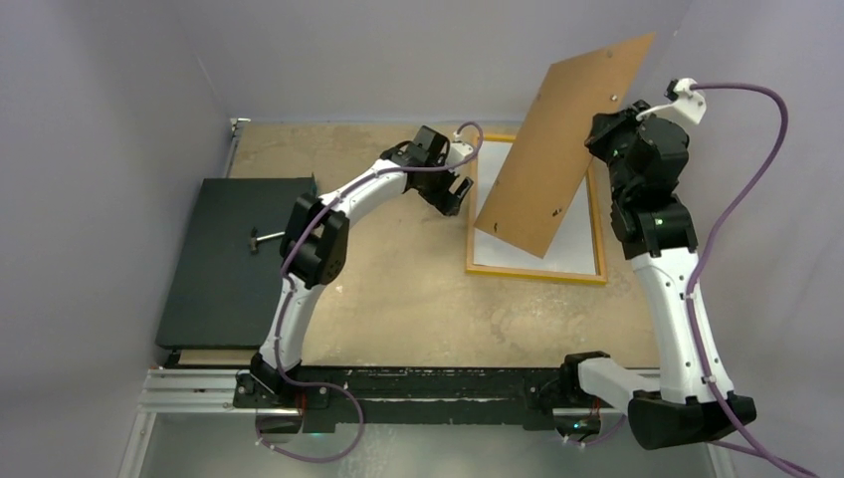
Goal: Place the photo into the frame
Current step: Move the photo frame to the center of the board, then place the photo frame item in the photo frame.
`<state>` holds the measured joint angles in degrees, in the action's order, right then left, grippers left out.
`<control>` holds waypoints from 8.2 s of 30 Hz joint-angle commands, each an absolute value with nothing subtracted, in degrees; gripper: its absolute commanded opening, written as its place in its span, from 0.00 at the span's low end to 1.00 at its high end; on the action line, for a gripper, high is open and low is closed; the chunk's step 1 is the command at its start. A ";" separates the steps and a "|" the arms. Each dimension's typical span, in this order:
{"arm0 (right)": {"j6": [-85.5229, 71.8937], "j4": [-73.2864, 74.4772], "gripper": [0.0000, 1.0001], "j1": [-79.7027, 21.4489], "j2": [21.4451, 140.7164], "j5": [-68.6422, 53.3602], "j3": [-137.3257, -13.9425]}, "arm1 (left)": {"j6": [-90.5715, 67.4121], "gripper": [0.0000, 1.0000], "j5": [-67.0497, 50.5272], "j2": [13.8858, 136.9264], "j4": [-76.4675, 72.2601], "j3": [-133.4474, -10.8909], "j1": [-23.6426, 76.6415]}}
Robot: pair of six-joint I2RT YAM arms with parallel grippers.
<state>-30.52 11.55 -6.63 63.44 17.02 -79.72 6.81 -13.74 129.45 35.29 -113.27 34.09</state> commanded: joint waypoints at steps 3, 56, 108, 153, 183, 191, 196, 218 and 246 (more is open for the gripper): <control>-30.63 10.18 0.00 -6.45 59.11 19.09 -79.12 | -5.29 0.75 -23.25 133.03 22.39 -116.06 33.45; -34.83 8.31 0.00 -6.42 55.04 11.75 -70.46 | -10.34 0.02 -4.50 121.24 10.60 -85.64 28.46; -61.36 -29.88 0.00 -6.49 86.13 -26.54 -51.42 | 4.21 0.23 -17.90 98.11 22.37 -65.77 7.87; -64.01 -38.98 0.00 -10.29 94.04 -24.95 -48.05 | 3.08 0.17 -18.10 105.49 15.42 -61.70 15.03; -44.83 -26.03 0.09 -12.57 94.85 -11.56 -52.30 | 3.89 0.14 -19.16 104.96 15.87 -62.22 15.03; -45.50 -30.18 0.00 -12.52 93.70 -14.36 -51.69 | 4.02 0.14 -19.25 105.23 16.32 -62.99 15.03; -48.52 -37.93 0.00 -12.56 90.53 -19.41 -50.46 | 4.51 0.13 -19.29 104.55 17.30 -63.31 15.10; -50.94 -42.46 0.00 -12.74 95.11 -21.72 -51.36 | 3.79 0.12 -20.63 105.34 16.37 -62.88 14.94; -53.40 -49.34 0.00 -12.71 97.98 -16.09 -47.59 | 4.00 0.10 -22.10 105.06 15.54 -61.20 15.13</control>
